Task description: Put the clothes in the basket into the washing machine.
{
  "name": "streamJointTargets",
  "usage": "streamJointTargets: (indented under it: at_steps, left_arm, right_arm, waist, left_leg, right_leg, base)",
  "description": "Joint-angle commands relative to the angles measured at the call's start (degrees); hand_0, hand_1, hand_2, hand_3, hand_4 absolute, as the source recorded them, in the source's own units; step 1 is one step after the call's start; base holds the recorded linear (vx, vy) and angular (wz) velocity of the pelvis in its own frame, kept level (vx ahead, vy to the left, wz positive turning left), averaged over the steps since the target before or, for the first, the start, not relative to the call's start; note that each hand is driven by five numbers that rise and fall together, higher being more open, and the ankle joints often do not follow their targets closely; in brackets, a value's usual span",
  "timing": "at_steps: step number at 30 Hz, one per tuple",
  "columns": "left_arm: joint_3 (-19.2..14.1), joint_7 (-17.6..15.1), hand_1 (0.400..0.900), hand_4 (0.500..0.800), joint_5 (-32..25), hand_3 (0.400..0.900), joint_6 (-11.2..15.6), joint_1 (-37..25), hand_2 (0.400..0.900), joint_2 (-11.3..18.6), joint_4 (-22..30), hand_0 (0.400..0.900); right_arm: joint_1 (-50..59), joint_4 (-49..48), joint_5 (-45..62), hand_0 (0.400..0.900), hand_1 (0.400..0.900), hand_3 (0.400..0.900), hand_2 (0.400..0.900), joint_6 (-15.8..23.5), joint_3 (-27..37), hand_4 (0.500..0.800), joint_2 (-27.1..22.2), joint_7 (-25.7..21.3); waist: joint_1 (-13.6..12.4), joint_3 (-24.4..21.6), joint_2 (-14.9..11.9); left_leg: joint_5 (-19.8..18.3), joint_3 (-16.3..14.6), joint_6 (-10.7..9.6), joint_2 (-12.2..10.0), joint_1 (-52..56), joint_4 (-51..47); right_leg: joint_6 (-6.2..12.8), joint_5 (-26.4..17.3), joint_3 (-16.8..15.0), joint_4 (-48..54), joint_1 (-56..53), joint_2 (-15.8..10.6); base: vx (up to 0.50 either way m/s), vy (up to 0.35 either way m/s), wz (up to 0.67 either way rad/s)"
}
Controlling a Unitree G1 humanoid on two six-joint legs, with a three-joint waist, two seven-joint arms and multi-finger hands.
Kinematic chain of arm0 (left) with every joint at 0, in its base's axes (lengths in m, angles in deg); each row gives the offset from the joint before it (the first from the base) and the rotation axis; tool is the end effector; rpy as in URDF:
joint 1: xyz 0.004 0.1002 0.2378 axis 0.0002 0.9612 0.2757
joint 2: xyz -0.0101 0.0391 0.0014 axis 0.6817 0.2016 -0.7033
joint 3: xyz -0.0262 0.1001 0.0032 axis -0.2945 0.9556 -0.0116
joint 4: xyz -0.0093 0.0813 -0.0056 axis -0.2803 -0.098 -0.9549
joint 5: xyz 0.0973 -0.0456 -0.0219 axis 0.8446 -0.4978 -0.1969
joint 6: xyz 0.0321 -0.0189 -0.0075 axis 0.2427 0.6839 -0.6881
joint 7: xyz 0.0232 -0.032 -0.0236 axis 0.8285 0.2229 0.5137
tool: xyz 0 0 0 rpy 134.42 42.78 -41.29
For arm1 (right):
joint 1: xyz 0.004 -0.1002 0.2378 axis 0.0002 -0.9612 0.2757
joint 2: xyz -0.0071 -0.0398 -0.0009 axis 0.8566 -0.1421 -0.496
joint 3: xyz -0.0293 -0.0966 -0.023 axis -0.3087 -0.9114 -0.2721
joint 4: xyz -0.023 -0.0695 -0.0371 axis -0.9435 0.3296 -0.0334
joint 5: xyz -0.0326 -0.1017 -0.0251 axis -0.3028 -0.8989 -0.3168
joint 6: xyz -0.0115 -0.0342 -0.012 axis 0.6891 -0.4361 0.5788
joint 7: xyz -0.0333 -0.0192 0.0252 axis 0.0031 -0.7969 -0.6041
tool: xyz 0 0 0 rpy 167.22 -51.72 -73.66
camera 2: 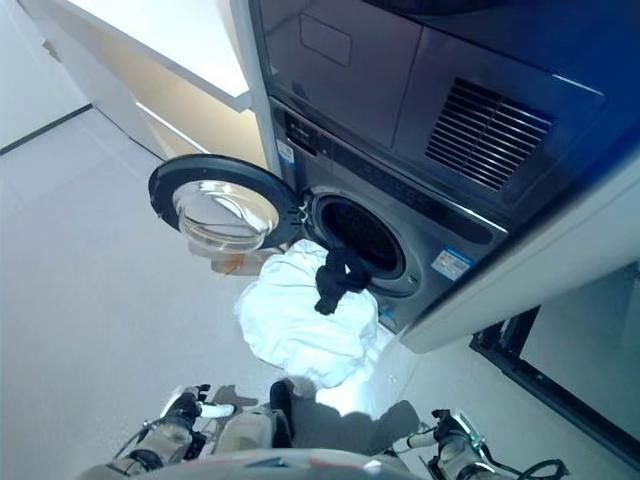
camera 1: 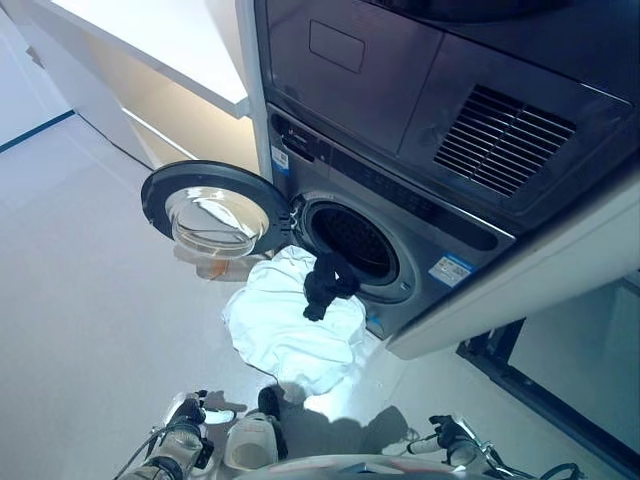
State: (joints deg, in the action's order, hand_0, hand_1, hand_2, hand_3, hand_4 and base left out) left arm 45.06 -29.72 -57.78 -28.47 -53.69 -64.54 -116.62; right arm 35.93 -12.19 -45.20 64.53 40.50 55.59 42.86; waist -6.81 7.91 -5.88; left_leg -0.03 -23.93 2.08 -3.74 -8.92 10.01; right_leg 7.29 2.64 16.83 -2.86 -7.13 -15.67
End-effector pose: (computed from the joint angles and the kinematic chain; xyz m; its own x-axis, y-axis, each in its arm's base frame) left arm 0.1171 0.2368 -0.1105 0.4999 0.3842 -0.7762 0.1931 0.8242 0.5323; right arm 0.0903 -0.2196 -0.1238 0.4121 -0.3516 -0.8406 -0.3453 0.7934 -0.5012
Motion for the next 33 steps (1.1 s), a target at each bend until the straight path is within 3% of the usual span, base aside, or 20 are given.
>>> streamJointTargets:
  at_steps: [1, 5, 7, 9, 10, 12, 15, 18, 25, 28, 33]
  left_arm:
    - [-0.2, -1.2, 0.900, 0.800, 3.4, 0.900, 2.1, -1.0, 0.900, 2.4, 0.9, 0.900]
    - [2.6, -3.5, 0.900, 0.800, 0.2, 0.900, 0.3, -5.7, 0.900, 2.7, 2.0, 0.900]
    - [4.2, -4.7, 0.900, 0.800, -2.4, 0.900, 0.1, -9.6, 0.900, 2.9, 2.2, 0.900]
    - [5.3, -6.1, 0.900, 0.800, -3.1, 0.900, 1.5, -12.2, 0.900, 2.9, 2.3, 0.900]
    - [6.5, -7.2, 0.900, 0.800, -3.1, 0.900, 2.5, -13.6, 0.900, 3.0, 2.7, 0.900]
    - [7.9, -8.6, 0.900, 0.800, -1.8, 0.900, 3.4, -14.6, 0.900, 3.0, 3.5, 0.900]
    - [8.0, -9.6, 0.900, 0.800, -2.5, 0.900, 4.9, -13.1, 0.900, 2.5, 6.0, 0.900]
    - [9.4, -12.8, 0.900, 0.800, -2.1, 0.900, 5.2, -16.5, 0.900, 0.9, 4.6, 0.900]
    - [11.7, -17.2, 0.900, 0.800, -5.7, 0.900, 8.9, -22.4, 0.900, -0.7, 5.3, 0.900]
    - [12.2, -18.7, 0.900, 0.800, -6.6, 0.900, 8.6, -24.9, 0.900, -0.7, 6.9, 0.900]
    - [12.4, -18.0, 0.900, 0.800, -8.4, 0.900, 8.5, -30.4, 0.900, 1.6, 6.4, 0.900]
  right_arm:
    - [-1.0, -3.1, 2.0, 0.900, 0.900, 0.900, 0.900, 0.3, 1.0, 0.800, -3.1, -1.5]
    - [1.0, -4.8, 5.9, 0.900, 0.900, 0.900, 0.900, -2.7, -1.5, 0.800, -2.4, -2.2]
    - [3.2, -4.7, 7.9, 0.900, 0.900, 0.900, 0.900, -2.6, -2.5, 0.800, -2.5, -2.9]
    - [4.9, -4.9, 8.9, 0.900, 0.900, 0.900, 0.900, -2.5, -2.6, 0.800, -2.9, -3.6]
    - [5.7, -5.1, 9.5, 0.900, 0.900, 0.900, 0.900, -2.4, -2.6, 0.800, -3.2, -4.0]
    - [6.5, -4.8, 9.8, 0.900, 0.900, 0.900, 0.900, -2.3, -2.6, 0.800, -3.6, -4.5]
    - [6.0, -4.7, 9.6, 0.900, 0.900, 0.900, 0.900, -3.9, -1.6, 0.800, -4.8, -4.7]
    - [8.7, -3.6, 11.8, 0.900, 0.900, 0.900, 0.900, -3.2, -2.0, 0.800, -4.5, -5.2]
    - [14.7, -2.7, 16.0, 0.900, 0.900, 0.900, 0.900, -8.6, -3.8, 0.800, -5.5, -7.3]
    - [16.7, -1.4, 18.1, 0.900, 0.900, 0.900, 0.900, -10.0, -4.4, 0.800, -5.7, -8.1]
    - [19.8, -0.8, 20.1, 0.900, 0.900, 0.900, 0.900, -12.8, -5.6, 0.800, -6.0, -8.1]
  waist:
    - [0.1, -1.2, 1.3]
    - [3.4, 0.2, 2.7]
    - [5.5, 1.9, 3.1]
    - [7.7, 3.3, 2.6]
    - [9.4, 4.7, 2.1]
    - [10.9, 5.9, 1.7]
    - [10.9, 6.4, 1.7]
    - [11.2, 7.3, 1.1]
    - [12.1, 11.5, 3.1]
    - [11.8, 13.7, 3.6]
    - [11.7, 15.5, 3.4]
  left_leg:
    - [-3.9, 4.7, 1.5, -1.2, -1.6, 0.2]
    - [-3.7, 5.7, -0.5, -2.3, 3.2, -2.9]
    - [-3.8, 6.9, -2.2, -3.5, 3.5, -3.2]
    - [-4.7, 9.0, -3.9, -4.5, 2.4, -1.6]
    - [-6.4, 11.1, -4.8, -5.3, 1.4, 1.1]
    - [-8.8, 13.4, -5.1, -6.8, -1.3, 6.6]
    - [-10.5, 14.2, -5.8, -10.0, -0.8, 10.7]
    - [-10.0, 15.8, -6.1, -10.7, -2.3, 10.1]
    - [-9.7, 19.0, -7.4, -10.3, -9.8, 13.4]
    - [-10.5, 20.3, -7.5, -10.2, -15.3, 17.3]
    - [-11.7, 21.2, -7.7, -10.4, -23.3, 23.7]
  right_leg:
    - [2.88, -4.7, -1.4, -21.8, 2.1, -0.9]
    - [1.57, -4.8, -1.1, -18.0, 12.4, -2.8]
    - [1.86, -6.9, -3.0, -13.2, 16.8, -3.7]
    - [2.82, -10.7, -6.6, -7.1, 20.8, -5.4]
    - [3.59, -13.2, -10.2, -6.2, 24.7, -6.3]
    - [3.81, -11.8, -13.5, -8.3, 27.2, -5.1]
    - [3.95, -7.4, -11.6, -13.4, 26.2, -5.1]
    - [3.63, -6.9, -12.3, -15.0, 28.9, -4.3]
    - [2.90, -4.7, -14.6, -22.1, 38.3, -3.6]
    - [2.77, -3.2, -15.7, -25.0, 41.8, -3.1]
    - [2.33, -1.3, -16.4, -29.8, 46.9, -2.5]
  base:
    - [0.27, 0.044, 0.20]
    - [0.17, -0.138, 0.25]
    - [-0.01, -0.250, 0.42]
    - [0.01, -0.316, 0.68]
    - [0.04, -0.339, 0.89]
    - [0.15, -0.248, 0.82]
    - [0.24, -0.135, 0.36]
    - [0.05, -0.170, 0.10]
    - [-0.05, 0.022, 0.06]
    - [-0.10, 0.019, -0.02]
    - [-0.07, 0.004, -0.06]
